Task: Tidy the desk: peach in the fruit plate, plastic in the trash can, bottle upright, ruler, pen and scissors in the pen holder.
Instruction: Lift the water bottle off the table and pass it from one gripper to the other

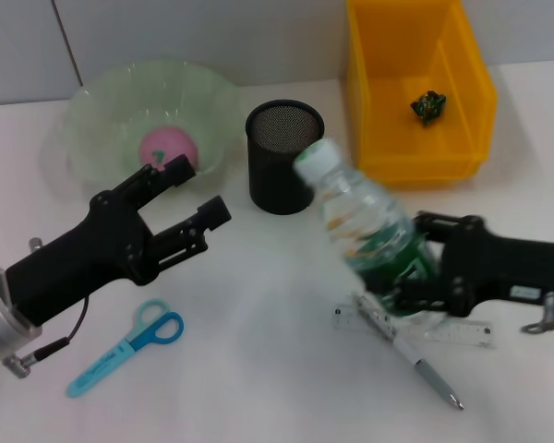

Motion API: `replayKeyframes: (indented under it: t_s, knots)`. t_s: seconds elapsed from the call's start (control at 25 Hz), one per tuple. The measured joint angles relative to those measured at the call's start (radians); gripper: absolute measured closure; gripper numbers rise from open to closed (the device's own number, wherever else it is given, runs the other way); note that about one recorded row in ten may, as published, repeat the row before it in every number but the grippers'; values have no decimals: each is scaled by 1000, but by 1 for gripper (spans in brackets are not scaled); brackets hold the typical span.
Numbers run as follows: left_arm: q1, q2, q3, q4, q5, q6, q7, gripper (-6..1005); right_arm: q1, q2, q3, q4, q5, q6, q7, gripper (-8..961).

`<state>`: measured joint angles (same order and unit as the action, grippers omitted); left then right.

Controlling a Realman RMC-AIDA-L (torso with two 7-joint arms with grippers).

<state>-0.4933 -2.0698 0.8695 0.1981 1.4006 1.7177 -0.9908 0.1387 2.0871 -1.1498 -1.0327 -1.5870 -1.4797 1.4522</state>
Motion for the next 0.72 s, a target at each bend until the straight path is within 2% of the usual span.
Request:
replayKeyframes:
  t_s: [0.12,0.32,0.72]
  knots:
    - [-6,-1,-2,-1,0,-3,-9,177,25,-1,-61,56,63,-3,-69,166]
    - [-8,-1,-8,-2,-4,-9,-49,177,51,-1,-115,76,107,-9,-105,164]
    - [-14,0,-9,-2,-15,-12,-121,178,116,1,-151,177,158,-13,-186,161]
